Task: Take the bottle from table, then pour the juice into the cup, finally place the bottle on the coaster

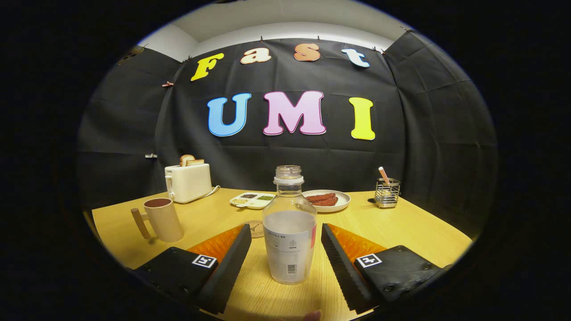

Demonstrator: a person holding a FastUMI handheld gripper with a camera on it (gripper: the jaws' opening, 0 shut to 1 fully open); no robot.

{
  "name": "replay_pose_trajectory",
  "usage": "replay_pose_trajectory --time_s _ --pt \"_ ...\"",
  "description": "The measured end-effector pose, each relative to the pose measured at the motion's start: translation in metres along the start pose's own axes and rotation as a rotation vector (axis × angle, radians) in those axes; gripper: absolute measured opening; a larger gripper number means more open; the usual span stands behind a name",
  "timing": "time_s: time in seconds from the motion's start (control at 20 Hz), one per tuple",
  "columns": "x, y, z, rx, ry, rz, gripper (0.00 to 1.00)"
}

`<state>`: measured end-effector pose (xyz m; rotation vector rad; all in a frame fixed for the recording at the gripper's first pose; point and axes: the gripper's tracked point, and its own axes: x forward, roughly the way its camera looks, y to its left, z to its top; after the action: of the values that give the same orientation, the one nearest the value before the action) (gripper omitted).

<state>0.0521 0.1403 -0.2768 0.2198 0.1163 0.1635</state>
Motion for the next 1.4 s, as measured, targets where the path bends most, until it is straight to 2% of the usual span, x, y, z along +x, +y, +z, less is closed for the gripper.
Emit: replay_pose_trajectory --time_s 0.4,0.5,0.6,0.9,0.95,1.1,1.4 --pt "0.018 -0.005 -0.009 0.018 0.0 -0.041 0.97" --pt "0.024 -0.003 -0.012 0.04 0.011 -0.041 0.92" --pt "0.028 -0.002 -0.014 0.042 0.011 -0.051 0.81" --pt "0.039 -0.001 -0.012 -0.023 0.039 -0.084 0.73" --pt "0.039 -0.004 -0.005 -0.051 0.025 -0.102 0.7" --pt "0.04 0.001 0.018 -0.118 0.005 -0.14 0.68" --pt "0.049 0.032 0.069 -0.163 0.013 -0.127 0.68"
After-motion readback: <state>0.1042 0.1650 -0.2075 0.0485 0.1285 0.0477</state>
